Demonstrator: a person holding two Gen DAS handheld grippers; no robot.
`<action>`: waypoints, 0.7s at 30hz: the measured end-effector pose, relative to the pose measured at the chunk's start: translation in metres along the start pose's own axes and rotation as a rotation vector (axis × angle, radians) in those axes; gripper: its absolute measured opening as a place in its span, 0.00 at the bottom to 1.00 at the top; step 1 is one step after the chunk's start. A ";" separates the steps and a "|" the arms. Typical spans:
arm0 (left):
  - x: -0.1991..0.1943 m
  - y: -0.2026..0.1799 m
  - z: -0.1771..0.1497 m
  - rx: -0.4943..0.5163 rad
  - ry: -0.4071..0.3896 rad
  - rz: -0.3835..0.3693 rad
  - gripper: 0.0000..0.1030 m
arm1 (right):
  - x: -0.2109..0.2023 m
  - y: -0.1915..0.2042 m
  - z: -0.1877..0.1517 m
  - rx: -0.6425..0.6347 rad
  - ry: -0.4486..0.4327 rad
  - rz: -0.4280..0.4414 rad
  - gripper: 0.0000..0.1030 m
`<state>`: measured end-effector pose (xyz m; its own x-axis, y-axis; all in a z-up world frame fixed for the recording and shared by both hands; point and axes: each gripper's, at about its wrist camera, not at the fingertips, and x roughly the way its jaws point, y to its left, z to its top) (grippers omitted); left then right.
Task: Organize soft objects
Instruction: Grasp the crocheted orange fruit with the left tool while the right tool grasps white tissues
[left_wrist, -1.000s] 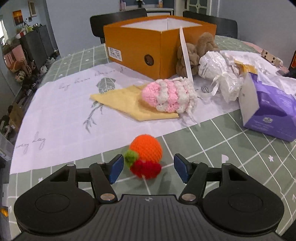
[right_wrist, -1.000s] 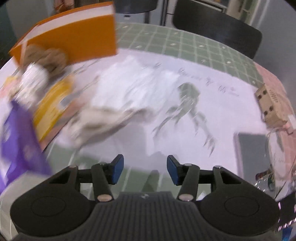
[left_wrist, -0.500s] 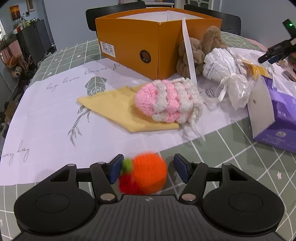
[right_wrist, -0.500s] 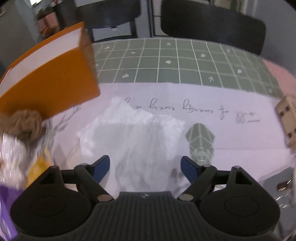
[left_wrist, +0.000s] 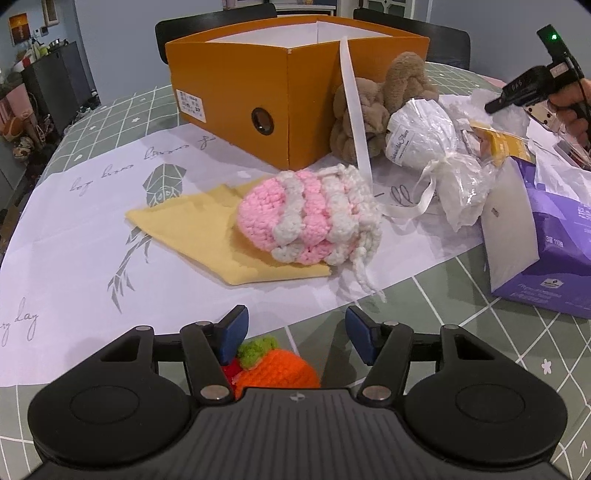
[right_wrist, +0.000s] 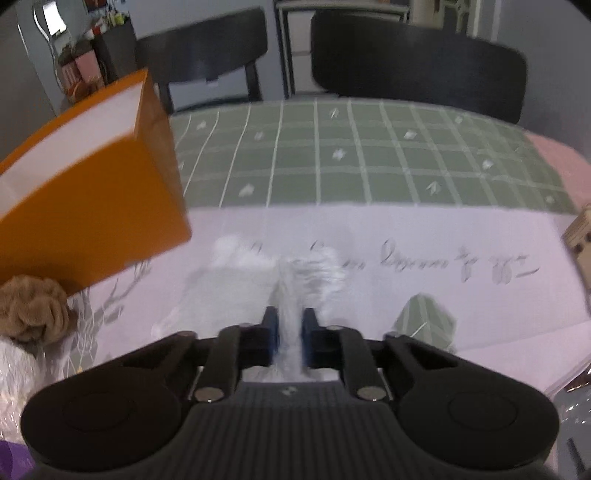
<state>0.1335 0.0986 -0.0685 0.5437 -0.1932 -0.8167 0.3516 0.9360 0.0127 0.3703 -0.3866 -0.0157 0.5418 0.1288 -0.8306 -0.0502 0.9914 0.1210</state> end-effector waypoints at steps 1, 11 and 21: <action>0.000 -0.001 0.000 0.000 -0.003 -0.005 0.61 | -0.005 -0.004 0.002 0.009 -0.014 0.002 0.08; -0.004 -0.007 0.000 0.019 0.006 -0.027 0.14 | -0.053 -0.052 -0.011 0.047 -0.046 -0.058 0.05; -0.025 -0.011 -0.016 0.019 -0.008 -0.054 0.02 | -0.113 -0.071 -0.088 0.040 0.036 -0.039 0.05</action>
<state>0.1040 0.0975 -0.0573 0.5292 -0.2459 -0.8121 0.3951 0.9184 -0.0207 0.2392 -0.4695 0.0215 0.5124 0.0917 -0.8538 0.0045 0.9940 0.1094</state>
